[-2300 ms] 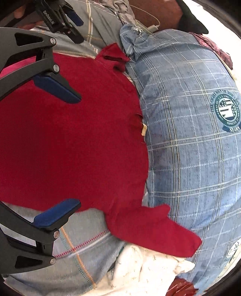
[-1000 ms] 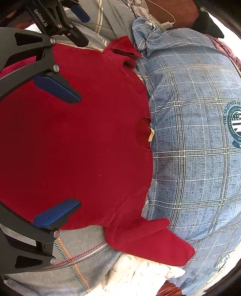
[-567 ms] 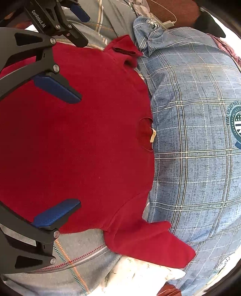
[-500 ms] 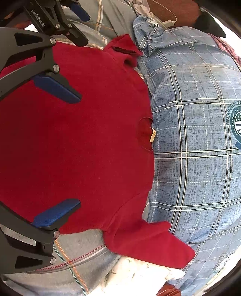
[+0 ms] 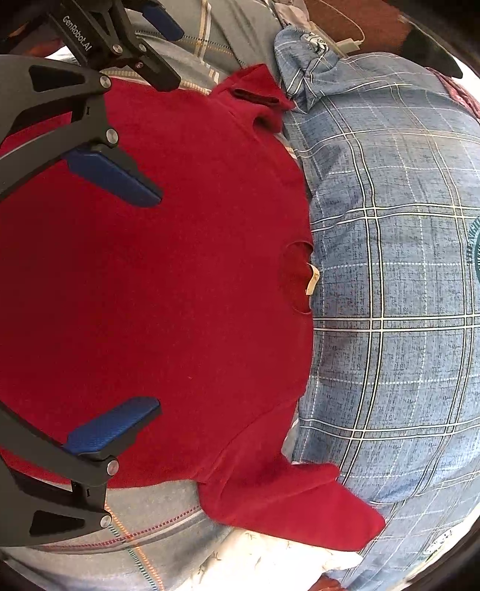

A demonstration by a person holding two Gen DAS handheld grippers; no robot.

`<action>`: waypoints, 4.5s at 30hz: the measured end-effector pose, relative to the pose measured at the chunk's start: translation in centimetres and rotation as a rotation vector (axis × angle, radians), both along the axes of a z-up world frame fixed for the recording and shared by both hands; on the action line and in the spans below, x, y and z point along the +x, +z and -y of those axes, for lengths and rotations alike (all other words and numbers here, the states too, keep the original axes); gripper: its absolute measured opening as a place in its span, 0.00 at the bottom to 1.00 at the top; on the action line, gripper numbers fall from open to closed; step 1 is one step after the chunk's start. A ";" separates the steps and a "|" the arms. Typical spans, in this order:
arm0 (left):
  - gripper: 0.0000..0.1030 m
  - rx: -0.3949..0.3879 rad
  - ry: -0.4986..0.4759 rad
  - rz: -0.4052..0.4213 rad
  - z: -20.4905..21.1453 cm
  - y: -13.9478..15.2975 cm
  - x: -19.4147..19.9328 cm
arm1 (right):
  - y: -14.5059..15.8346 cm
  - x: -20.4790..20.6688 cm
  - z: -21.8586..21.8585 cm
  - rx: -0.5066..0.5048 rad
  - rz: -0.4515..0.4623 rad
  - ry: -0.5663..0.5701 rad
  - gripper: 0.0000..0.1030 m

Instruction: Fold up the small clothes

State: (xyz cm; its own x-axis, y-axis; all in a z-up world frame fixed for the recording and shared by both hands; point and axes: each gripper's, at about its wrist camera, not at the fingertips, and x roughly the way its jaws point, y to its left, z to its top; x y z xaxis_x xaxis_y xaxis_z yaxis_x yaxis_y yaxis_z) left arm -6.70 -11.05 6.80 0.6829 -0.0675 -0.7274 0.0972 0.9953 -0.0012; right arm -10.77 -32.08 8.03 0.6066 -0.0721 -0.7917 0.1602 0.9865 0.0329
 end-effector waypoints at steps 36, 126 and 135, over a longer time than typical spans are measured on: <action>1.00 0.023 -0.032 -0.001 -0.2 0.3 0.9 | -0.2 1.3 -1.4 -0.006 -0.008 0.046 0.99; 1.00 -0.042 0.376 0.016 -16.1 -0.4 7.4 | -0.2 16.9 -17.5 0.290 0.010 0.467 0.14; 1.00 -0.016 0.402 0.034 -15.5 -1.3 7.2 | 6.8 13.8 -10.6 0.363 0.095 0.463 0.13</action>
